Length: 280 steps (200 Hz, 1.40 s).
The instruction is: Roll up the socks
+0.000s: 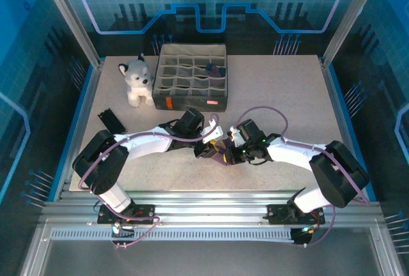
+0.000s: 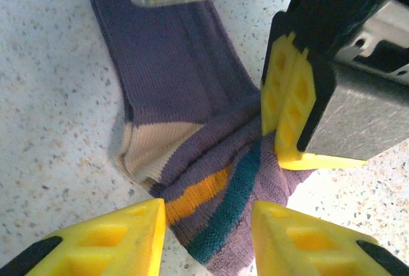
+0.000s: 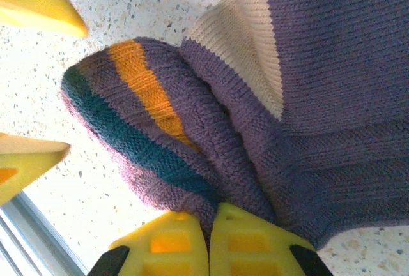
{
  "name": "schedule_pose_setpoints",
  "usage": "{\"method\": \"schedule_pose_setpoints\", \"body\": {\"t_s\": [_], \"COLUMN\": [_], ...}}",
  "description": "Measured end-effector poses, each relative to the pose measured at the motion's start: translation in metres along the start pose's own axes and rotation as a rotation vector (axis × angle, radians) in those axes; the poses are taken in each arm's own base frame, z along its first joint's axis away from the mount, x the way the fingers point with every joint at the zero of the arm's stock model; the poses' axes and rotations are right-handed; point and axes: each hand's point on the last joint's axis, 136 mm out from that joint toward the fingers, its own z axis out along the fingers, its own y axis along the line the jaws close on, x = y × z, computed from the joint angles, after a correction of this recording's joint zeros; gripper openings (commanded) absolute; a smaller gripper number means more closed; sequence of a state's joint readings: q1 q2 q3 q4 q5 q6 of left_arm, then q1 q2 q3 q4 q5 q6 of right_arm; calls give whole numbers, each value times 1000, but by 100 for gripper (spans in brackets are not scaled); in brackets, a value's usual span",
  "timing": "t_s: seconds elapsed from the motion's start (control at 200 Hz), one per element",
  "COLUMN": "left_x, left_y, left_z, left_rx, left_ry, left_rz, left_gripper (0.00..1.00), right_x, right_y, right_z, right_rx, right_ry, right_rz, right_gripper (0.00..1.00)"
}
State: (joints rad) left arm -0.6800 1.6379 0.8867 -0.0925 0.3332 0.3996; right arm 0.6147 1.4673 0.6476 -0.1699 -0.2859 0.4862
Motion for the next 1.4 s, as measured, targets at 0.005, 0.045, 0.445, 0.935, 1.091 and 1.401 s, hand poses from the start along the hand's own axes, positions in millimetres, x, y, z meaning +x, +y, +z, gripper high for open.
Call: {"method": "schedule_pose_setpoints", "body": {"t_s": [0.005,0.045,0.445,0.935,1.091,1.401], "left_x": [0,2,9,5,2,-12], "left_y": [0,0,-1,12,12,-1], "left_z": [0,1,16,41,44,56], "left_rx": [0,2,33,55,70,111], "left_ry": [0,4,16,110,135,143], "left_rz": [-2,-16,-88,-216,-231,-220], "left_gripper": [41,41,41,31,29,29], "right_x": [0,0,1,0,2,18], "right_y": [0,0,0,-6,-9,-16], "right_z": [0,0,1,-2,-7,-46], "right_rx": [0,-4,-24,-13,6,90], "right_ry": [0,4,31,36,35,-57], "right_rz": [1,5,28,93,120,59], "right_gripper": [0,0,0,20,39,42]}}
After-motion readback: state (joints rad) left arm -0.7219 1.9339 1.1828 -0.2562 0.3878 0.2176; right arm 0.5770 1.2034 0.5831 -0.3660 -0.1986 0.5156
